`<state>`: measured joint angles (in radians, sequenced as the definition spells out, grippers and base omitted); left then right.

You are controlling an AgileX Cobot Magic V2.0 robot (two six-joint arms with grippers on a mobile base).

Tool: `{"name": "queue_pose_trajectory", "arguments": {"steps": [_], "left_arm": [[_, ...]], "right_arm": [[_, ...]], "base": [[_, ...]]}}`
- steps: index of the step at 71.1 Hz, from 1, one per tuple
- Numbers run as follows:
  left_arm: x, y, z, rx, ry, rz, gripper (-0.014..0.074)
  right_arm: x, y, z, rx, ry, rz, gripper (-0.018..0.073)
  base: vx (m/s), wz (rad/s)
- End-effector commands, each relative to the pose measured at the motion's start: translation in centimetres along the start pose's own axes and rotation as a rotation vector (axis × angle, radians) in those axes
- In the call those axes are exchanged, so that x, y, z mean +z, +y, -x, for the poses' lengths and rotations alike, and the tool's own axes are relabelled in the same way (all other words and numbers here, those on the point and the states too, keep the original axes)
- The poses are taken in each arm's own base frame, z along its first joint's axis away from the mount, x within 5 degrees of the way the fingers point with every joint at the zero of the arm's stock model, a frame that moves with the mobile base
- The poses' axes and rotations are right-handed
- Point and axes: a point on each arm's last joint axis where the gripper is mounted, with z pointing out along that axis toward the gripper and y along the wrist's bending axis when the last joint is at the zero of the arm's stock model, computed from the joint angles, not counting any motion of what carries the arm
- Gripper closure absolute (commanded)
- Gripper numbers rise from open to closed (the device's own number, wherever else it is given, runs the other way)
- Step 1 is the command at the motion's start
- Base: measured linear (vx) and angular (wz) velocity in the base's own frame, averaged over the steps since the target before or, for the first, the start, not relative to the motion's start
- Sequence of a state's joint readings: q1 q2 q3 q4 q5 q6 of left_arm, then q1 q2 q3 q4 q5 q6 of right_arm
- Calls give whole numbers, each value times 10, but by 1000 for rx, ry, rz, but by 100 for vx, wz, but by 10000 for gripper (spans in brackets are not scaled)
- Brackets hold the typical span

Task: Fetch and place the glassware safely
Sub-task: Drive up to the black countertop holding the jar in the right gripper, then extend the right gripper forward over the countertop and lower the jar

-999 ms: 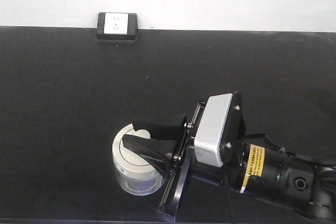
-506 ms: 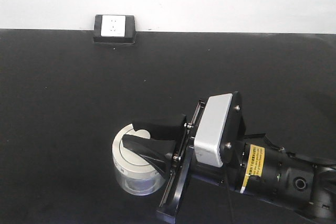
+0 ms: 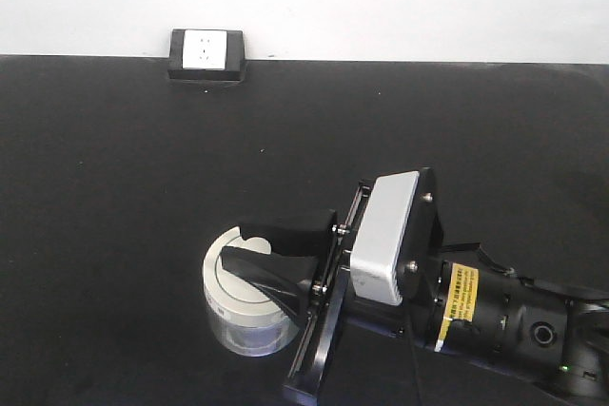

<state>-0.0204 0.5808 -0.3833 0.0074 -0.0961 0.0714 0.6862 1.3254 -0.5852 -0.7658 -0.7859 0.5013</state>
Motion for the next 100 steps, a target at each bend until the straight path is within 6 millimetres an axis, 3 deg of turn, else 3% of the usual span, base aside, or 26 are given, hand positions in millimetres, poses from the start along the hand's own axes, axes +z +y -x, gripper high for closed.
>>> {"name": "queue_pose_trajectory", "arguments": {"steps": [1, 100], "left_arm": [[1, 0, 14, -5, -83, 0, 603], [1, 0, 13, -11, -82, 1, 603]], "right_arm": [[-1, 0, 23, -11, -126, 11, 563], [-2, -2, 24, 35, -137, -4, 563]], "base": [[0, 0], [0, 0]]}}
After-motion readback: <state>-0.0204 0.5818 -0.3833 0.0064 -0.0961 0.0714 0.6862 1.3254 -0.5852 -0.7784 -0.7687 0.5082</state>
